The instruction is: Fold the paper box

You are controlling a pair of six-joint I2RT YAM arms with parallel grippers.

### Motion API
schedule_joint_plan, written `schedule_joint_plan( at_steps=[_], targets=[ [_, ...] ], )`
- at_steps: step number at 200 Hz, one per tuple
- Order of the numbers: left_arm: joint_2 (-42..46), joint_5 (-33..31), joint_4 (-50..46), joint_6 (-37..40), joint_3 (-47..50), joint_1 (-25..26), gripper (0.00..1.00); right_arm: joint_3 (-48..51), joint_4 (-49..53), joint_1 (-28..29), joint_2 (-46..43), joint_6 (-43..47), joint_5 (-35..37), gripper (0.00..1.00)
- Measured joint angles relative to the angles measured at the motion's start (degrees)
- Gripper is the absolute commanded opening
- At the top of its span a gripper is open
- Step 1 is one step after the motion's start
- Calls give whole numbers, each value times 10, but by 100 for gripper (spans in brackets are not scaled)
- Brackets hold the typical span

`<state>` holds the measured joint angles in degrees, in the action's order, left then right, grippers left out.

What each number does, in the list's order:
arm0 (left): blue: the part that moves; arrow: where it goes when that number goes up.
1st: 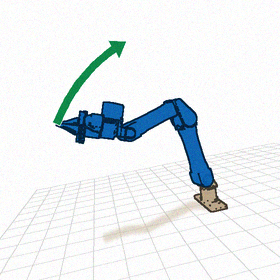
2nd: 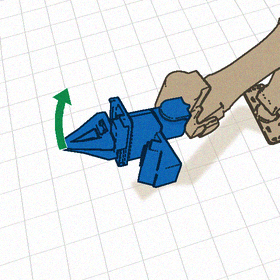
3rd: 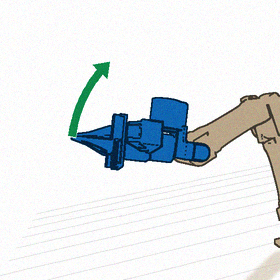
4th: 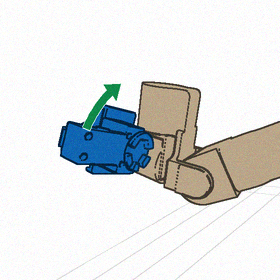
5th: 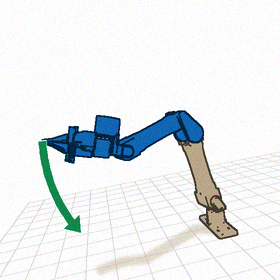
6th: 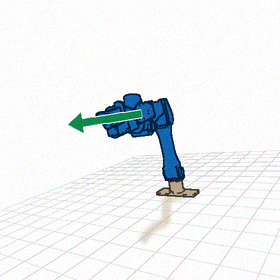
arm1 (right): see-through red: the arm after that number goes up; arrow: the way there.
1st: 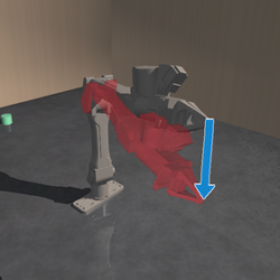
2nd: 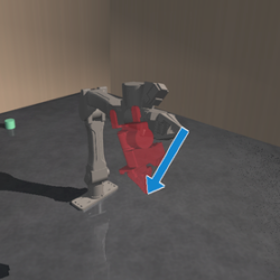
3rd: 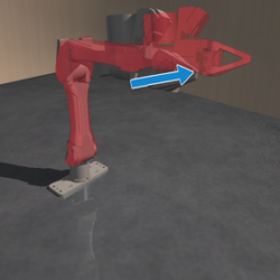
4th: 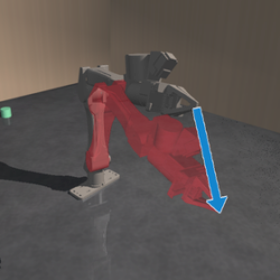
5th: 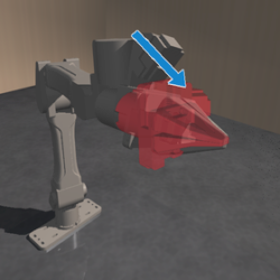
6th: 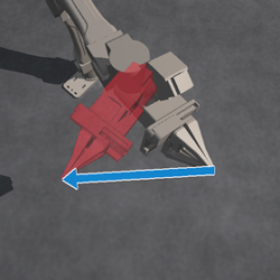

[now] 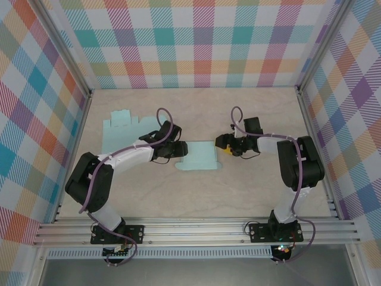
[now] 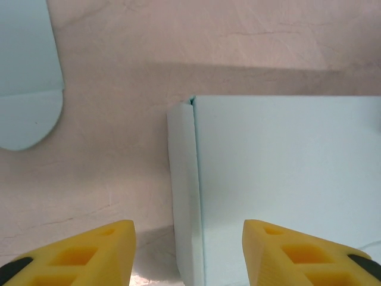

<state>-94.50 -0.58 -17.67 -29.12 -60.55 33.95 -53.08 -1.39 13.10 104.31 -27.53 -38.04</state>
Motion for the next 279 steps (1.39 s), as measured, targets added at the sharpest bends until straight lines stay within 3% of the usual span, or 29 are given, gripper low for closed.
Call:
schedule_joint_plan(
  at_steps=[58,124,160,222,279],
  targets=[
    [-61,13,16,-1,-18,-5,39,37,-51,1,-3,-34,-12,71],
    [-58,76,113,-29,23,-35,10,66,-104,14,-14,-68,-1,71],
    [-54,121,161,-42,49,-65,0,71,-129,32,-9,-94,-5,70],
    [-58,161,181,-43,55,-83,0,78,-193,43,10,-143,-42,65],
    [-61,169,179,-41,52,-88,1,78,-296,54,56,-218,-92,47]
  ],
)
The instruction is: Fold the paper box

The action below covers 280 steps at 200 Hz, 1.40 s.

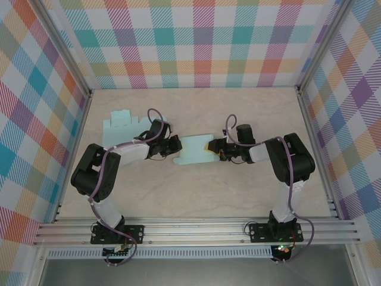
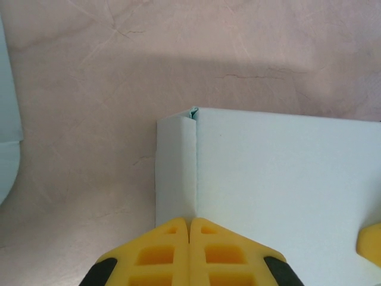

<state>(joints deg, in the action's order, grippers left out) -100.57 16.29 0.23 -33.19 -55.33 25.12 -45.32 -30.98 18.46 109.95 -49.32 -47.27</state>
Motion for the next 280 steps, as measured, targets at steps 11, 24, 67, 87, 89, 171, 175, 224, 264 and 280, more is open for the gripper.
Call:
schedule_joint_plan(
  at_steps=[11,24,67,87,89,171,175,224,264,280],
  targets=[
    [0,2,-1,0,0,-2,11,0,-14,0,0,-10,-3,44],
    [0,3,0,5,0,-3,28,3,-23,0,0,-20,-5,42],
    [58,1,-17,22,33,-3,66,27,-7,-4,-35,-60,-20,34],
    [133,-6,-4,56,62,-1,72,41,-4,-14,-66,-95,-34,34],
    [142,-7,-1,63,66,0,73,43,-4,-16,-70,-99,-37,34],
    [399,-66,163,497,262,201,91,69,156,-55,-180,-156,-102,35],
    [399,-77,160,518,261,211,92,69,164,-56,-185,-155,-104,35],
    [320,-219,127,706,213,304,93,69,262,-58,-229,-134,-116,35],
    [233,-324,119,781,170,329,93,69,302,-58,-243,-124,-116,36],
    [208,-352,119,798,154,331,91,69,309,-58,-243,-122,-115,36]
  ],
)
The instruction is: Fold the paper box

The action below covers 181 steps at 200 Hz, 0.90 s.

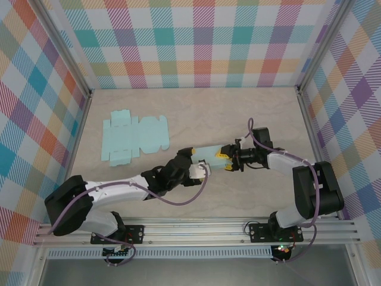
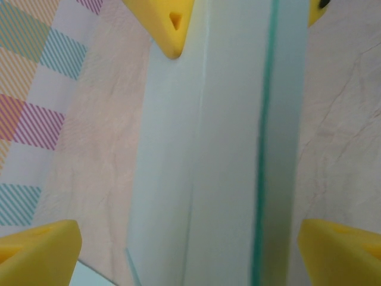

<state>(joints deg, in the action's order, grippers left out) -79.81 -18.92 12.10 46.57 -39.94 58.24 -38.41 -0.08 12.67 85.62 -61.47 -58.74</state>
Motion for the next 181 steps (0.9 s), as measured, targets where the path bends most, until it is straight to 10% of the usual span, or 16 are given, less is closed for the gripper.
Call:
schedule_joint_plan(
  at_steps=[110,181],
  targets=[
    [-42,-31,-136,9,-89,10,38,-8,16,-8,0,11,1,54],
    [-21,41,-334,-4,-181,-9,34,-7,66,-70,-61,59,6,74]
  ],
)
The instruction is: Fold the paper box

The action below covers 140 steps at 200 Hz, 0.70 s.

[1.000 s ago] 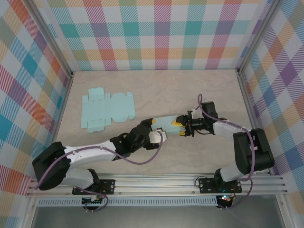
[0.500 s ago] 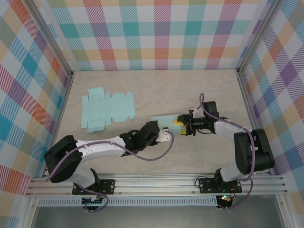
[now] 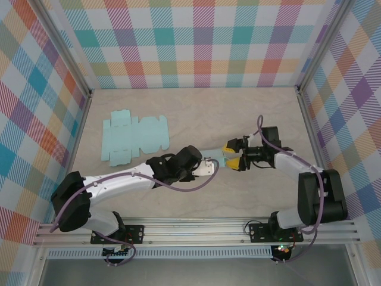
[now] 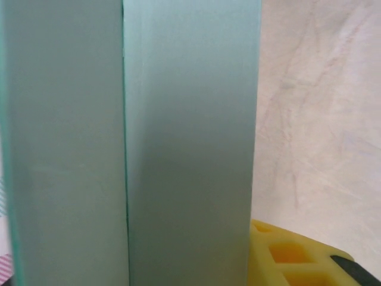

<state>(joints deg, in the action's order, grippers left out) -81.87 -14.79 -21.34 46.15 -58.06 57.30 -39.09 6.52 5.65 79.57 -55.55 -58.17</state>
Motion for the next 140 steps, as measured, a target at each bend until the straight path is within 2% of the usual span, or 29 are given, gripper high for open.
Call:
schedule_joint_plan(
  at_steps=[40,89,119,140],
  targets=[
    [-30,112,-125,-5,-76,-57,33,-8,93,-71,-110,77,50,75],
    [-142,254,-225,16,-169,-100,35,-54,201,-71,-196,188,137,71],
    [-201,294,-263,35,-222,-119,39,-71,253,-63,-204,255,178,66],
    [-231,306,-274,45,-249,-127,46,-73,283,-34,-200,295,216,65]
  ],
)
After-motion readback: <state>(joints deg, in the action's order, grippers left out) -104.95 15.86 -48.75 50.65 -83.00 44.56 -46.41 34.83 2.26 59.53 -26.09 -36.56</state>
